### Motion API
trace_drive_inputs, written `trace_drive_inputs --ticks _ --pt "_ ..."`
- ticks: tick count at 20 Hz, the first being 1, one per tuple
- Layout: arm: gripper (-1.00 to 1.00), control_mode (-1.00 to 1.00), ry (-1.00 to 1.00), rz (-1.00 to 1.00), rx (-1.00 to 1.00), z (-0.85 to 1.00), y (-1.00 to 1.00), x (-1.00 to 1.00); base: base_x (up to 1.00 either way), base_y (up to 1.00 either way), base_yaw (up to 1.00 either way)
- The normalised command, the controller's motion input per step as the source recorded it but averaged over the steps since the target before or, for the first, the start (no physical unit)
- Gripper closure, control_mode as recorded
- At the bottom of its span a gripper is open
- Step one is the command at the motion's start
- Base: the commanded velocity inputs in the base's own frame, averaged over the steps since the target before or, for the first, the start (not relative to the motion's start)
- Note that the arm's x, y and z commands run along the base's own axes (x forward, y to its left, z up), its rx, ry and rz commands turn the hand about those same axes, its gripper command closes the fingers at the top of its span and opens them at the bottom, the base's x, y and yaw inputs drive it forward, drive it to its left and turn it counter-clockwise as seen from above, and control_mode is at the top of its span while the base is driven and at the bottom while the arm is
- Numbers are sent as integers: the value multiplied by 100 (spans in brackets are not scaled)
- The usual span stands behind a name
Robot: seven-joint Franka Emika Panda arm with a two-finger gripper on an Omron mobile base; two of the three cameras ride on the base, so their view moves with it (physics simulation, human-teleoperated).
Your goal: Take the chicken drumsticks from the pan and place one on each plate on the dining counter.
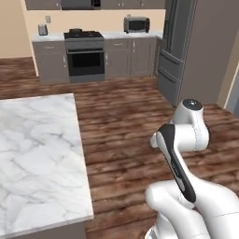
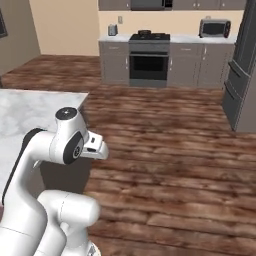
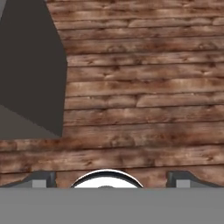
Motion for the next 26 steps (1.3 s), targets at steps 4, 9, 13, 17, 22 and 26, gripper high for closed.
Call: trace_drive_inputs --ticks 4,9,13,17,22,26 --pt "-100 100 0 0 0 0 0 0 100 -20 2" --pt "-100 100 0 0 0 0 0 0 100 -6 0" --pt "-100 100 0 0 0 0 0 0 100 0 0" --pt "-100 100 0 0 0 0 0 0 100 -3 1" --pt "-100 100 0 0 0 0 0 0 100 -16 2" --pt "-100 100 0 0 0 0 0 0 100 -17 3"
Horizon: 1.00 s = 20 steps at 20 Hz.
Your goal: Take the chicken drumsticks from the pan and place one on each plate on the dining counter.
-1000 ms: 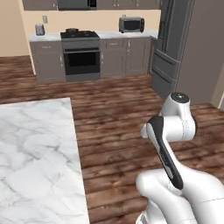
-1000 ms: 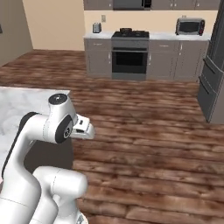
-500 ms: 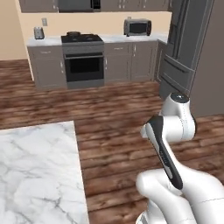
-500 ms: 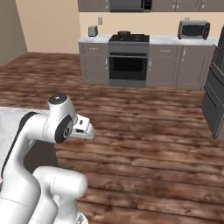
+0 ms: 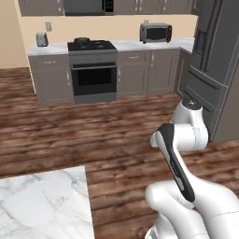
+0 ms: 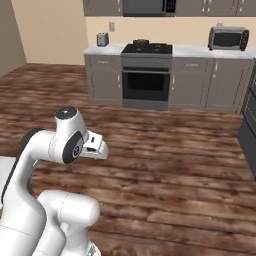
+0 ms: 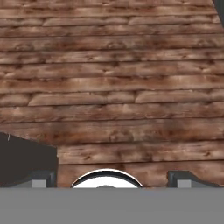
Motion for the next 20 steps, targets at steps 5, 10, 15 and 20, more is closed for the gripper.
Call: trace_drive_inputs --ticks 5,10,15,20 --pt "-100 100 0 0 0 0 0 0 100 -13 3" --pt "-100 100 0 0 0 0 0 0 100 -8 3" --pt "-100 100 0 0 0 0 0 0 100 -4 1" --pt "-100 100 0 0 0 0 0 0 100 -1 0"
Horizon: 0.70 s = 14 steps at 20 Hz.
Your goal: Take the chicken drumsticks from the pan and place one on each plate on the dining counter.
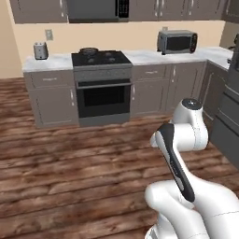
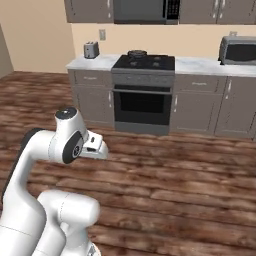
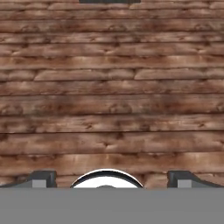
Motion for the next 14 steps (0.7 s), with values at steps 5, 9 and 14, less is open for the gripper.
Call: trace_drive_inputs --ticks 5,9,14 --pt "-100 100 0 0 0 0 0 0 100 0 1" --pt "-100 100 0 0 0 0 0 0 100 0 1" --pt "-100 100 0 0 0 0 0 0 100 1 0"
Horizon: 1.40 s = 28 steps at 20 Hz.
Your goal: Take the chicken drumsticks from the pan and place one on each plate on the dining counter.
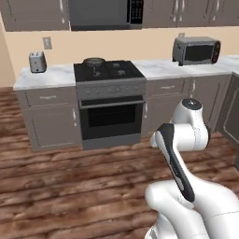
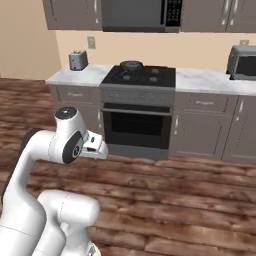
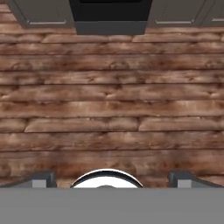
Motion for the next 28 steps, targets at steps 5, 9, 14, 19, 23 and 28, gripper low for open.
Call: trace_drive_inputs --ticks 5,9,14,19,23,28 --pt "-100 100 0 0 0 0 0 0 100 1 0" --pt "-100 100 0 0 0 0 0 0 100 6 0" --pt "-100 100 0 0 0 0 0 0 100 17 1" --pt "-100 100 0 0 0 0 0 0 100 14 1" --pt "-100 100 0 0 0 0 0 0 100 11 0" --pt "-100 100 0 0 0 0 0 0 99 12 1"
